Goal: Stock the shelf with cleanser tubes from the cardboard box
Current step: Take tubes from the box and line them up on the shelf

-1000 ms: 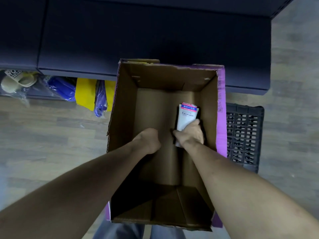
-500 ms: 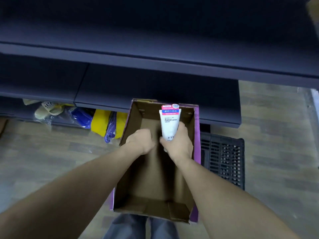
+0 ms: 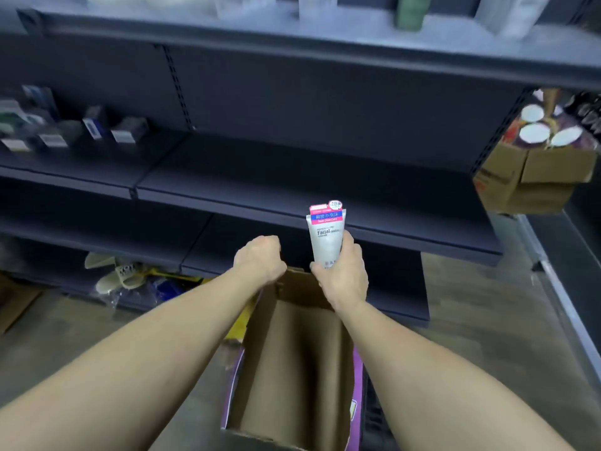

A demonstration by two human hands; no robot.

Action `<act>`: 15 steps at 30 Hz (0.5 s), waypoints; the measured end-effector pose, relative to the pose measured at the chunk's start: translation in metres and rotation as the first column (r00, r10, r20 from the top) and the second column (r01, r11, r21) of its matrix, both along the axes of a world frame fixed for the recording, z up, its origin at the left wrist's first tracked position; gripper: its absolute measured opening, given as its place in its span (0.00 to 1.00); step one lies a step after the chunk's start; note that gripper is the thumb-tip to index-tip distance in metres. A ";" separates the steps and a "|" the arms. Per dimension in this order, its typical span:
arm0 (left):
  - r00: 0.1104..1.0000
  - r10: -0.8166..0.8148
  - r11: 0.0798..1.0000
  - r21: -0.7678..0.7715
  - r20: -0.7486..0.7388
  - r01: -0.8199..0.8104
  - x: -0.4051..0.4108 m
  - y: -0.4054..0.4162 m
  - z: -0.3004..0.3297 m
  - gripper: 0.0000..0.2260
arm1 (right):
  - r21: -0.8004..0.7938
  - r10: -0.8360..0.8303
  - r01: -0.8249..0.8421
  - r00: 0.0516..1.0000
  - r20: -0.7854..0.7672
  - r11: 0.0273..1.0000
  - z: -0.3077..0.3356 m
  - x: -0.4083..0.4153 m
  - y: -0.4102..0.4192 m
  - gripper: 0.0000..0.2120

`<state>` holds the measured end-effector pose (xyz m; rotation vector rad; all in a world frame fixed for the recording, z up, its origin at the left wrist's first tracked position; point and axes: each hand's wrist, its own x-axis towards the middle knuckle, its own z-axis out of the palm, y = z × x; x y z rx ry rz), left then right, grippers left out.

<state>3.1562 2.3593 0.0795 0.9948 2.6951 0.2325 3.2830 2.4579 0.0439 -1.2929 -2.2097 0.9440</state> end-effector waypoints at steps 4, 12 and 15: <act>0.997 0.001 0.995 0.103 -0.072 0.007 -0.018 -0.005 0.060 0.13 | 0.095 0.004 0.006 0.994 -0.105 0.995 0.061 -0.019 -0.002 0.39; 0.983 -0.031 0.965 0.250 -0.179 0.076 -0.050 -0.035 0.146 0.14 | 0.238 0.004 0.043 0.981 -0.196 0.970 0.146 -0.047 -0.030 0.36; 0.975 -0.041 0.952 0.287 -0.217 0.104 -0.064 -0.053 0.172 0.13 | 0.271 -0.004 0.070 0.972 -0.235 0.960 0.176 -0.063 -0.046 0.35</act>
